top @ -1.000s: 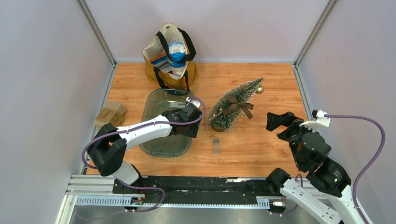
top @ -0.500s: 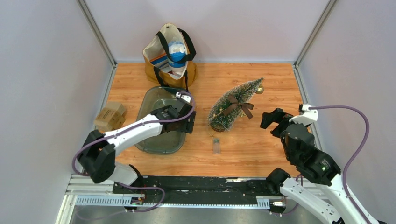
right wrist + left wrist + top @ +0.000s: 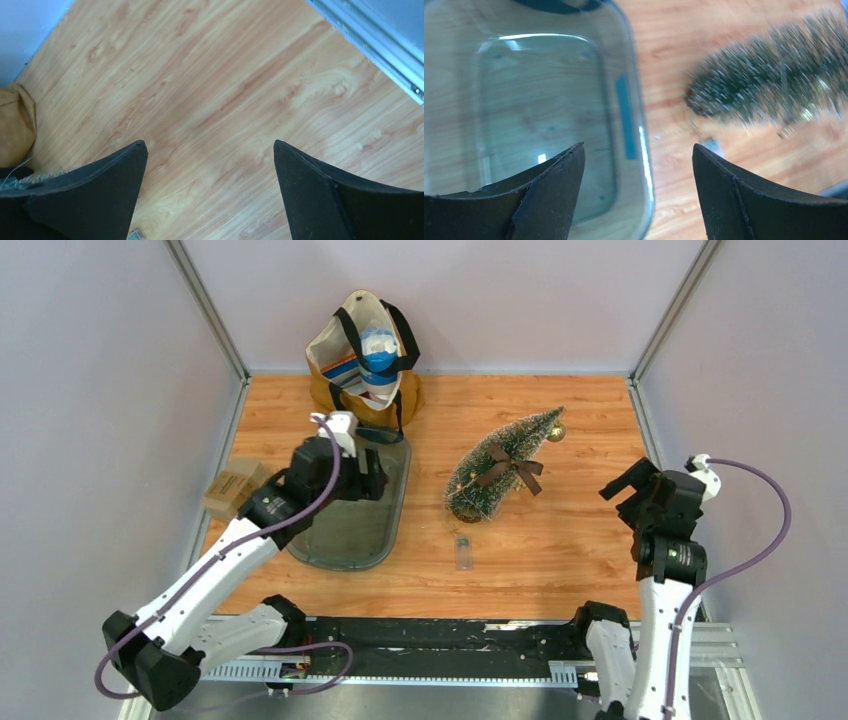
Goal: Decorate the small christmas tree
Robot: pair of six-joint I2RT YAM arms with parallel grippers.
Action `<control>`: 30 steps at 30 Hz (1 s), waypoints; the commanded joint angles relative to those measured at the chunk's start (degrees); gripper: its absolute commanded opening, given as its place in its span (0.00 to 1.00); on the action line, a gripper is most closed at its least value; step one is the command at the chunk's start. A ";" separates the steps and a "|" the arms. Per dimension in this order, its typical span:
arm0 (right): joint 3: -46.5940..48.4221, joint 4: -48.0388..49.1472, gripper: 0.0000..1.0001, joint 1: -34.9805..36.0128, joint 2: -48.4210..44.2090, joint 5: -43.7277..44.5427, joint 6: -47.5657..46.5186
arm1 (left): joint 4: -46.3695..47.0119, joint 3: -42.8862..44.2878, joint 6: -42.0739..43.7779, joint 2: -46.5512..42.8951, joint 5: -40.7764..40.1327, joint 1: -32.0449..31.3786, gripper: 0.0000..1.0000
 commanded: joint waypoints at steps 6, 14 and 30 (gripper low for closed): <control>-0.83 2.95 1.00 -10.23 -2.25 -25.19 -3.61 | -2.47 -1.14 -0.20 -5.57 3.02 11.85 0.86; -5.04 3.83 1.00 -9.35 -5.16 -33.02 -4.84 | -2.91 -1.06 -4.09 -1.97 3.55 11.85 0.86; 2.68 3.30 1.00 -8.21 -7.44 -33.46 -7.13 | -3.27 1.75 0.04 -3.73 -2.43 11.85 0.87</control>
